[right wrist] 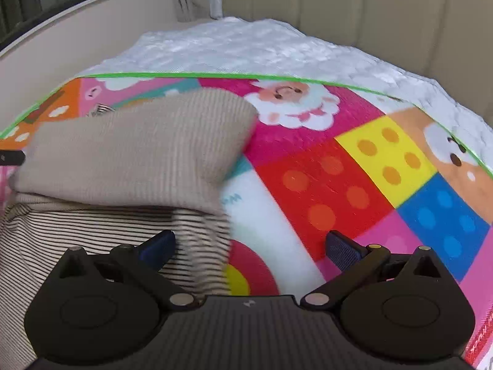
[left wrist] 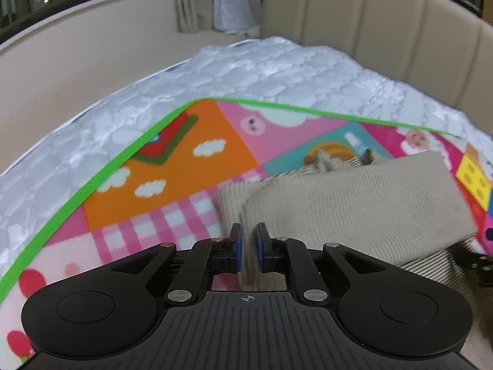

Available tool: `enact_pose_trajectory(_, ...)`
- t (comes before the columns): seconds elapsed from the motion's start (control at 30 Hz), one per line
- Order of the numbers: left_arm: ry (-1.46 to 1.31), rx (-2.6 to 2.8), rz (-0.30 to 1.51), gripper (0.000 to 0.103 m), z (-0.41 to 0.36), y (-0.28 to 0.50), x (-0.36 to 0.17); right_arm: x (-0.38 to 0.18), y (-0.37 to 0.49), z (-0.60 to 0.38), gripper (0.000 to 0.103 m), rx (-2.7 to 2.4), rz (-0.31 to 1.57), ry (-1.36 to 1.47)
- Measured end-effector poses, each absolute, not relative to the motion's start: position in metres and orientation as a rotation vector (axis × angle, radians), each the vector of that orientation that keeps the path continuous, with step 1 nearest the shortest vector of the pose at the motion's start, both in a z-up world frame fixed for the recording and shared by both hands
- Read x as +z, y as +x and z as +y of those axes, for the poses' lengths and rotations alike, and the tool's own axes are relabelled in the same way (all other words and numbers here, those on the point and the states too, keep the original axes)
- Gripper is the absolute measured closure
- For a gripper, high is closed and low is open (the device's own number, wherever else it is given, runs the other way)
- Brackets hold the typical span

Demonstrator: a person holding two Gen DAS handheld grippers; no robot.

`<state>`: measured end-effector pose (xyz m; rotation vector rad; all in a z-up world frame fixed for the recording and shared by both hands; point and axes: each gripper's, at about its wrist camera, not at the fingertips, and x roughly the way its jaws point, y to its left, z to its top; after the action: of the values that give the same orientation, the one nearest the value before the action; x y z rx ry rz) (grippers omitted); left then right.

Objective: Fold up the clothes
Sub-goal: 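Open the left gripper and lift it off the folded shirt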

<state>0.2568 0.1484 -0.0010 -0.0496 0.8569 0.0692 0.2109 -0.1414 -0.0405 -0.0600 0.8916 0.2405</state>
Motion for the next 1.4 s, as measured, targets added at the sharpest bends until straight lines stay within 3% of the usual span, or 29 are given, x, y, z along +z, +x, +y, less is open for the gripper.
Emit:
enact_pose_trajectory(0.1,-0.078,0.099,0.882,0.082,0.155,0.257,-0.005,-0.034,0.209,-0.138,0.000,0.249,0.873,-0.051)
enact_pose_trajectory(0.13,-0.094,0.112,0.883,0.070,0.159,0.257,-0.006,-0.031,0.207,-0.137,0.000,0.249,0.853,-0.058)
enact_pose_trajectory(0.17,-0.110,0.126,0.883,0.064,0.162,0.257,-0.006,-0.027,0.203,-0.134,0.000,0.245,0.819,-0.075)
enact_pose_trajectory(0.27,-0.127,0.111,0.866,0.059,0.162,0.255,-0.004,-0.009,0.193,-0.126,0.000,0.264,0.696,-0.109)
enact_pose_trajectory(0.3,-0.132,0.095,0.859,0.058,0.160,0.254,-0.003,-0.003,0.191,-0.122,0.005,0.270,0.656,-0.120)
enact_pose_trajectory(0.37,-0.132,0.062,0.845,0.058,0.152,0.253,0.000,0.006,0.193,-0.111,0.028,0.278,0.617,-0.162)
enact_pose_trajectory(0.4,-0.128,0.044,0.837,0.058,0.147,0.253,0.001,0.008,0.197,-0.107,0.045,0.285,0.614,-0.171)
enact_pose_trajectory(0.47,-0.099,0.005,0.817,0.057,0.134,0.253,0.004,0.010,0.207,-0.100,0.052,0.303,0.630,-0.155)
enact_pose_trajectory(0.63,-0.071,-0.045,0.817,0.057,0.115,0.256,0.004,-0.001,0.227,-0.091,0.052,0.334,0.684,-0.108)
enact_pose_trajectory(0.8,-0.067,-0.053,0.830,0.052,0.111,0.260,0.005,-0.034,0.237,-0.090,0.043,0.334,0.788,-0.113)
enact_pose_trajectory(0.9,-0.068,-0.071,0.799,0.045,0.110,0.258,0.014,-0.044,0.238,-0.090,0.039,0.345,0.781,-0.137)
enact_pose_trajectory(0.97,-0.078,-0.092,0.762,0.035,0.108,0.256,0.021,-0.046,0.239,-0.090,0.035,0.344,0.781,-0.121)
enact_pose_trajectory(1.17,-0.339,-0.329,0.716,0.012,0.112,0.254,0.025,-0.049,0.237,-0.092,0.031,0.353,0.758,-0.106)
enact_pose_trajectory(1.4,-0.280,-0.225,0.894,0.015,0.105,0.276,-0.022,-0.033,0.229,-0.096,0.032,0.365,0.743,-0.100)
